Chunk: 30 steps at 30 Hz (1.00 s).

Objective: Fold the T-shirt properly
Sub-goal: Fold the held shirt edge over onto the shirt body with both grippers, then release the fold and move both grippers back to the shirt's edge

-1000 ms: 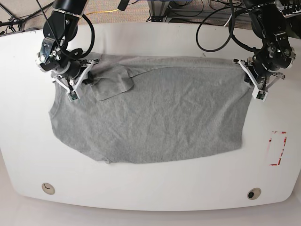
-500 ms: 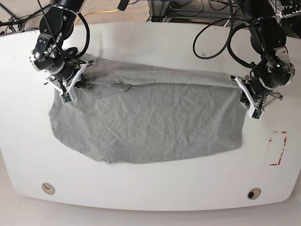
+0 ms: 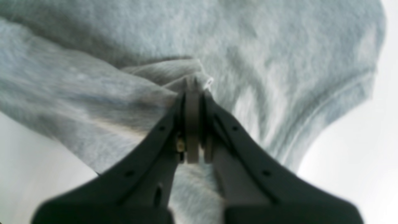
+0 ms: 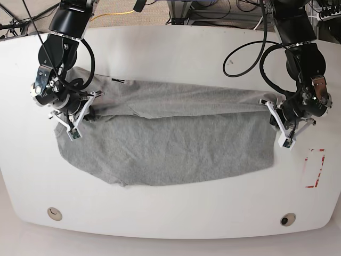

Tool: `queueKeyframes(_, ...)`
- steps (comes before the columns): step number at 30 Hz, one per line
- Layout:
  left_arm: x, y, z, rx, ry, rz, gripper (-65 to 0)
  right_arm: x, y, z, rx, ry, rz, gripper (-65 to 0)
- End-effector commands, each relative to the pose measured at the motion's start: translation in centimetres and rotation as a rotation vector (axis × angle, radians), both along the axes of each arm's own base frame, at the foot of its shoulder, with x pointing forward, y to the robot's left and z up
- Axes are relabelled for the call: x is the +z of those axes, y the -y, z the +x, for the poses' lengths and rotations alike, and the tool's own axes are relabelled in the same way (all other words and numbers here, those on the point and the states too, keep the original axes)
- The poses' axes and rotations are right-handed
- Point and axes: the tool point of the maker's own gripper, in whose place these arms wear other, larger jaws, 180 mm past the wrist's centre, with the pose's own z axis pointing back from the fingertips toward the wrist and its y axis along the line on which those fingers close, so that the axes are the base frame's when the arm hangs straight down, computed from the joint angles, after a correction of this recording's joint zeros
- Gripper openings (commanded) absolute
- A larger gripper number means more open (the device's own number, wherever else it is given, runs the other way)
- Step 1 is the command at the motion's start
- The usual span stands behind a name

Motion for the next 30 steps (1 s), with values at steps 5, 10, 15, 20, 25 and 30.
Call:
queueKeyframes(5, 1.3, -1.0, 2.6, 0.016, 0.052, -0.017, -64.6, 0.7, 0.7, 2.4, -0.012, 0.039, 0.029, -65.0)
queueKeyframes(10, 0.4, -0.2, 3.8, -0.005, 0.032, -0.041, -64.4, 0.5, 0.7, 3.4, -0.023, 0.038, 0.057, -65.0)
queueKeyframes(15, 0.3, 0.1, 3.9, -0.056, 0.023, 0.000, -64.4, 0.8, 0.6, 3.8, -0.024, 0.057, 0.065, -65.0)
queueKeyframes(20, 0.9, -1.1, 4.2, -0.052, 0.050, 0.022, -59.2, 0.4, 1.5, 3.7, -0.032, 0.045, 0.011, -57.2)
queueKeyframes(25, 1.3, -1.7, 4.2, -0.048, 0.064, 0.034, -27.4, 0.5, 2.4, 4.0, -0.046, 0.069, -0.054, -32.8)
queueKeyframes(30, 1.5, -2.4, 4.1, -0.042, 0.064, 0.044, -18.1, 2.4, 2.9, 3.7, -0.042, 0.108, -0.106, -18.4)
